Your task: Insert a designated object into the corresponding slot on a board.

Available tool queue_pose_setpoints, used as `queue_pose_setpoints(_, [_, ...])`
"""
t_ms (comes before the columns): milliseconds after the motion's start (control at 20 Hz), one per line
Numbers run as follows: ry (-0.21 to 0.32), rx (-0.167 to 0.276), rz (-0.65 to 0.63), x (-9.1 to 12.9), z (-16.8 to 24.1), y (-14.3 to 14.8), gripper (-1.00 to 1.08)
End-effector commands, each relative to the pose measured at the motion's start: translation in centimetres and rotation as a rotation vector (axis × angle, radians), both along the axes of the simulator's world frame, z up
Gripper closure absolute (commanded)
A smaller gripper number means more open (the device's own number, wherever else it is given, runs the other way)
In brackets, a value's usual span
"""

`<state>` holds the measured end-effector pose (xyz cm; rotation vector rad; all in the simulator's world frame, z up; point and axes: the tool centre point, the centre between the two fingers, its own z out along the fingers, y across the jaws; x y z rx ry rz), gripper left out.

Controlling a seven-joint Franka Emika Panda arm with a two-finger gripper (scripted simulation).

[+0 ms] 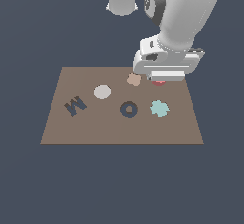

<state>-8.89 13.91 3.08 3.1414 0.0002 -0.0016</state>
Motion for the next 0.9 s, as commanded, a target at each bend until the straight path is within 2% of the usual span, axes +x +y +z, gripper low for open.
queue_pose_setpoints(0, [-0.001, 0.000, 0.000, 0.04, -0.09, 0.00, 1.08])
queue_pose_setpoints(850, [-0.001, 0.000, 0.027, 0.16, 0.03, -0.44, 1.08])
